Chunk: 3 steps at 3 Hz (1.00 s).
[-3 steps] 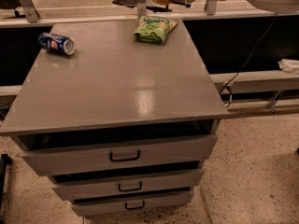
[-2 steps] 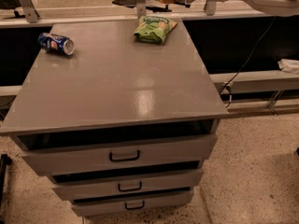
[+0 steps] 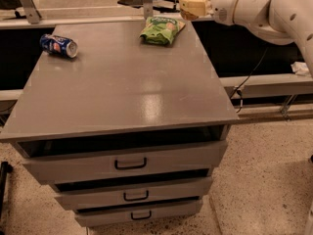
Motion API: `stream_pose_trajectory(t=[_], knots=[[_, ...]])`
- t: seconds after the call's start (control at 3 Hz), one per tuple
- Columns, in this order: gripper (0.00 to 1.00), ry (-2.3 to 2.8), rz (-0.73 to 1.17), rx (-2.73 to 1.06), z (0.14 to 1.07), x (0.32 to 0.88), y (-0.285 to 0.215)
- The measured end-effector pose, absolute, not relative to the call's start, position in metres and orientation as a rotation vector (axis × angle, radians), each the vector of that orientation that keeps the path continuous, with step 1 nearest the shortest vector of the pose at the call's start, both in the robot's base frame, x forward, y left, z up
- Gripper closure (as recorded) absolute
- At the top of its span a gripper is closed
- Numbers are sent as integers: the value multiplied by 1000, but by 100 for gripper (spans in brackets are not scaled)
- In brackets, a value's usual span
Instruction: Move orange can near green rice chip bag
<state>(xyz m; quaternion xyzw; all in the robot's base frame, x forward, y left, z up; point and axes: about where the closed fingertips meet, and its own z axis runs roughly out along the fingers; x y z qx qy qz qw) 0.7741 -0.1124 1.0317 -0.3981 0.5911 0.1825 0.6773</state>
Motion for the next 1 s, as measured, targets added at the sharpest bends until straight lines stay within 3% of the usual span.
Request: stream_pose_trajectory(t=[1.0], knots=[[100, 1493, 434, -760, 945, 821, -126]])
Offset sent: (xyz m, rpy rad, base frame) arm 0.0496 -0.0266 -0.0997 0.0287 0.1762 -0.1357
